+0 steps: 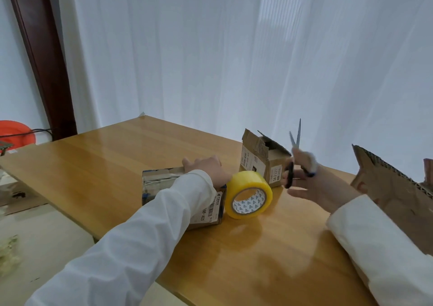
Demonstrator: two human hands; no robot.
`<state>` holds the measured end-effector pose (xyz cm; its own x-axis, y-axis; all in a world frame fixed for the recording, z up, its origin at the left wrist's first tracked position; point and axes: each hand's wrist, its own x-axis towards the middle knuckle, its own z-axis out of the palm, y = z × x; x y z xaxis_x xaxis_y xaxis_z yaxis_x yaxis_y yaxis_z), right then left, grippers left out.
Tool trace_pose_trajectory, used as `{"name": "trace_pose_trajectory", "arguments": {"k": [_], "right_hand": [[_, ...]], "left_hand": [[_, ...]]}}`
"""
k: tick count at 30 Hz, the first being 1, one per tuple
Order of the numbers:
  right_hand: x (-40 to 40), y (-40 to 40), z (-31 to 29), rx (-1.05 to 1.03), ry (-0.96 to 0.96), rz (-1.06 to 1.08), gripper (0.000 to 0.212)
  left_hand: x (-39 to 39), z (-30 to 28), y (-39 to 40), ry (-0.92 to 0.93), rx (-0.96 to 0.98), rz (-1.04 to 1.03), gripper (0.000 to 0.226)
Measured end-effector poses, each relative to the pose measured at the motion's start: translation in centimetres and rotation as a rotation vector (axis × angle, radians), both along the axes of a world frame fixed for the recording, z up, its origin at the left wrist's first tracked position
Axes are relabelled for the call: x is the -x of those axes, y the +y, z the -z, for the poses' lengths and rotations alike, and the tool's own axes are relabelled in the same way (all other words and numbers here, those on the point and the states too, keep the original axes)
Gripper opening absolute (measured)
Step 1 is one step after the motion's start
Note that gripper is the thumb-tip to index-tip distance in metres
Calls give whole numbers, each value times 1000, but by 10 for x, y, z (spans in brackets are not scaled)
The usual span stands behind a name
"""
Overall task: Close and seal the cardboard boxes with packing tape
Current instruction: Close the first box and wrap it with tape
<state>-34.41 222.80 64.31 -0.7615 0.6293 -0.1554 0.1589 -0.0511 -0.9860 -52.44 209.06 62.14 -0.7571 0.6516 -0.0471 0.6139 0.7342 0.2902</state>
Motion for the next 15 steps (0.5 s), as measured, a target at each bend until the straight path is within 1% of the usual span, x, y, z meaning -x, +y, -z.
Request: {"name": "trace_pose_trajectory", "arguments": {"k": [1, 2, 3, 4, 5, 6, 7, 8, 9, 10, 11, 12, 13, 14, 15], "right_hand": [[2, 13, 10, -222, -163, 114, 64], [3, 24, 23, -468, -372, 176, 60], [2, 33, 38, -656, -572, 181, 60], [1, 39, 53, -744, -745, 145, 60], [-1, 42, 65, -773, -881, 94, 60], [-1, 43, 72, -800, -981, 52, 57], [0, 42, 75, -851, -1034, 24, 52], [2, 41, 75, -910, -1027, 20, 47], [5, 39, 73, -968, -936, 42, 44], [10, 36, 70, -990, -765, 65, 43], [15, 31, 66, -973, -538, 69, 42], [21, 23, 60, -901, -324, 28, 45], [27, 13, 52, -804, -163, -52, 51], [33, 5, 45, -714, -73, -140, 60], [38, -2, 41, -680, -53, -214, 69]], "left_hand": [[-1, -2, 1, -12, 12, -9, 46], [-3, -3, 3, -17, 20, -14, 46], [-4, -3, 4, -13, 24, -17, 46], [-5, -3, 5, -1, 23, -20, 45], [-5, -2, 6, 15, 19, -24, 45], [-5, -1, 7, 30, 14, -26, 46], [-4, 0, 7, 40, 9, -25, 46], [-4, 1, 7, 44, 2, -23, 47], [-3, 1, 7, 44, -5, -20, 47], [-4, 1, 7, 41, -12, -17, 46], [-4, 0, 6, 40, -19, -13, 45], [-4, 0, 6, 39, -22, -12, 44], [-4, 0, 5, 38, -24, -12, 42], [-4, 0, 4, 36, -24, -15, 40], [-4, 1, 4, 36, -30, -19, 37]]}}
